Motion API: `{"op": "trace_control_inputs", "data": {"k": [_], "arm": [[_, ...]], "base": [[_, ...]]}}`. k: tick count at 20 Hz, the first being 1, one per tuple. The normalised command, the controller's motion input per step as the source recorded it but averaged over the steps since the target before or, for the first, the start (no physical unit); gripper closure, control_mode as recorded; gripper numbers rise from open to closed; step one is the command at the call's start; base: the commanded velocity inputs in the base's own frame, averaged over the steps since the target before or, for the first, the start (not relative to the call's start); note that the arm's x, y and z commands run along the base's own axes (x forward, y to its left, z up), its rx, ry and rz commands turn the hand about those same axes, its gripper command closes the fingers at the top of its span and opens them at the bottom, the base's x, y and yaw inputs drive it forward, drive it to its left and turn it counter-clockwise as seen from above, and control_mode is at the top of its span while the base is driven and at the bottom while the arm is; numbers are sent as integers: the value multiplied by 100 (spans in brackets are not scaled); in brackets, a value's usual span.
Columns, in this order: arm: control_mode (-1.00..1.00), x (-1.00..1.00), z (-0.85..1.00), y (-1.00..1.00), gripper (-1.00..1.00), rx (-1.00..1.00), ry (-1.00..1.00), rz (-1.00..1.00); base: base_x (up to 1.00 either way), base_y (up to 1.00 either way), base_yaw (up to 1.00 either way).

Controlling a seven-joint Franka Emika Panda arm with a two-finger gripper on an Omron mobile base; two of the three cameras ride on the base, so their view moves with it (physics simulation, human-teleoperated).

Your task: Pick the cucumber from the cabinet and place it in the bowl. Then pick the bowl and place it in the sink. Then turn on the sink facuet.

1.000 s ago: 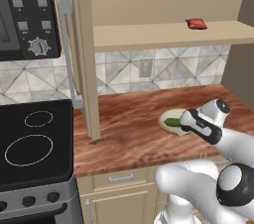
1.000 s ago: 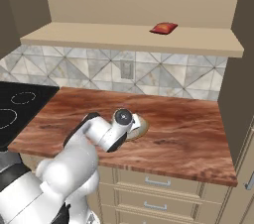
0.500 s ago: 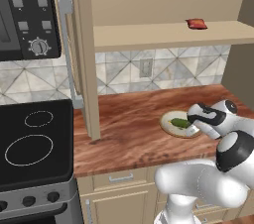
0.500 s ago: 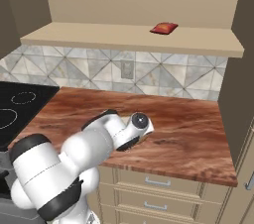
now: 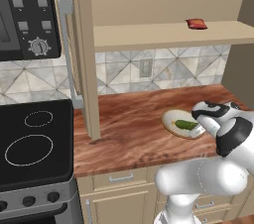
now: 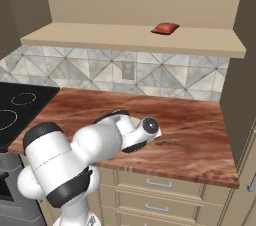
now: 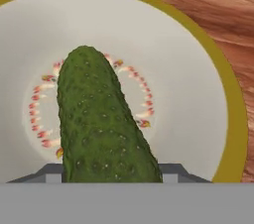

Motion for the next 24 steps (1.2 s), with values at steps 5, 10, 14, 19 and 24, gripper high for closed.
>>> {"op": "trace_control_inputs", "data": {"k": [5,10,14,19,24], "arm": [[-100,0,-3,24,100,0,-2,0],[-100,0,0,22,100,0,0,0],[-100,0,0,15,-100,0,0,0],[-100,0,4,0,-100,0,0,0],[-100,0,62,0,-100,0,3,0]], "base": [[0,0,0],[0,0,0],[0,0,0],[0,0,0],[0,0,0]]}}
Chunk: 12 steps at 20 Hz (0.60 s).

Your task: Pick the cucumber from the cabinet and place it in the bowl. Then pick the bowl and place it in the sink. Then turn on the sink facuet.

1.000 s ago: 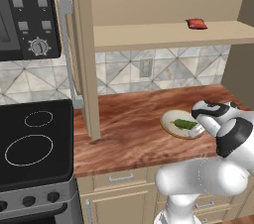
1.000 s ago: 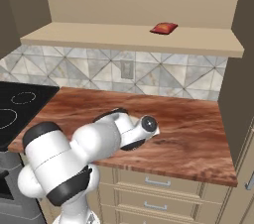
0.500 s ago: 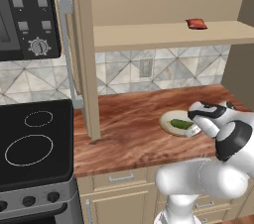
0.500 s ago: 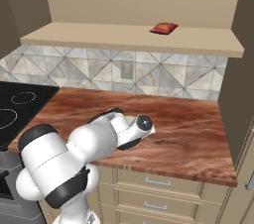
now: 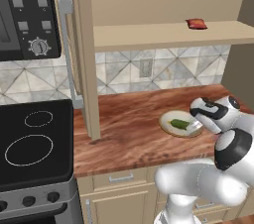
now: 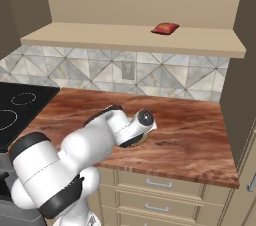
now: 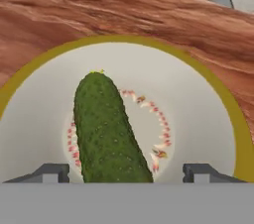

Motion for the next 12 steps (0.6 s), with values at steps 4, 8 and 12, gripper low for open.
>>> {"op": "trace_control_inputs", "data": {"k": [4,8,12], "arm": [[-100,-1,84,13,-100,-13,7,1],[-100,-45,28,64,-100,-33,-1,0],[-100,-69,-32,92,-100,-48,-9,1]], "base": [[0,0,0],[0,0,0],[0,0,0]]}}
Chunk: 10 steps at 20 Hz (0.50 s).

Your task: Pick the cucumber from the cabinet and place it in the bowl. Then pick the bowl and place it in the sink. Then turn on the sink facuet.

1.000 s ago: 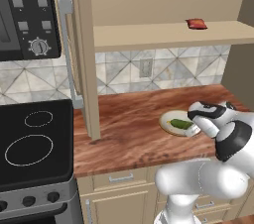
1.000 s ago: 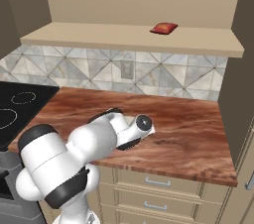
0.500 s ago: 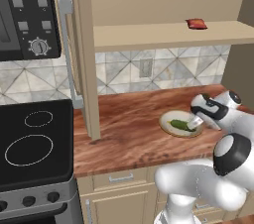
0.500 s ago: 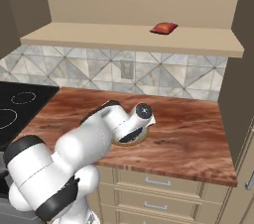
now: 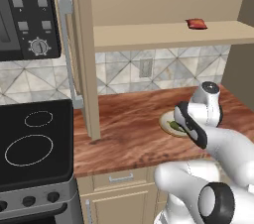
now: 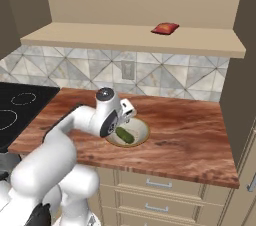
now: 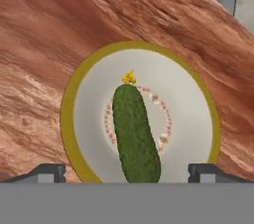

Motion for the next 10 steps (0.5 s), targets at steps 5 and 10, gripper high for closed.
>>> {"op": "trace_control_inputs", "data": {"k": [5,10], "arm": [[-100,-49,-22,26,-100,-26,-7,0],[-100,1,0,0,-100,-8,2,-2]], "base": [[0,0,0],[0,0,0]]}}
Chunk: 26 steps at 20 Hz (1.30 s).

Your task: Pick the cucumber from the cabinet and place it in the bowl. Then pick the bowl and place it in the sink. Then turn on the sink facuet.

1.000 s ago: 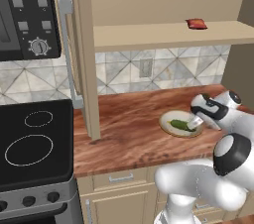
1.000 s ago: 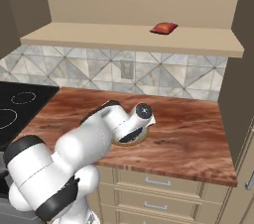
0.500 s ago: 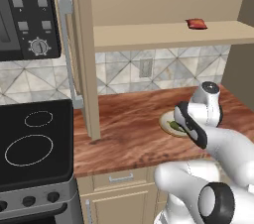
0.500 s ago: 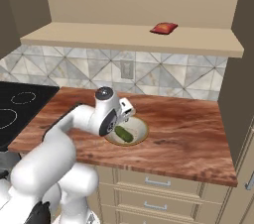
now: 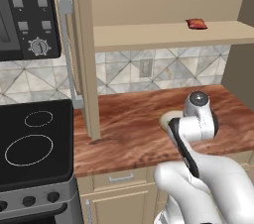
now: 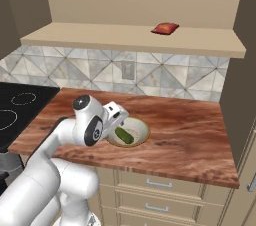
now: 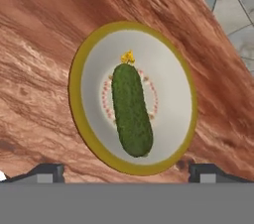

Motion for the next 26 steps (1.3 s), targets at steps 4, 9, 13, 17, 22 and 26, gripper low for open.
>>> {"op": "trace_control_inputs", "data": {"k": [4,9,13,17,22,26], "arm": [[-100,3,-3,1,-100,-6,10,-8],[-100,0,-20,21,-100,0,10,-8],[-100,0,-14,33,-100,0,9,-9],[-100,0,-14,26,-100,0,2,-8],[-100,7,-32,10,-100,0,1,-11],[-100,24,-46,0,-100,0,0,-13]], "base": [[0,0,0],[0,0,0],[0,0,0],[0,0,0],[0,0,0],[0,0,0]]}}
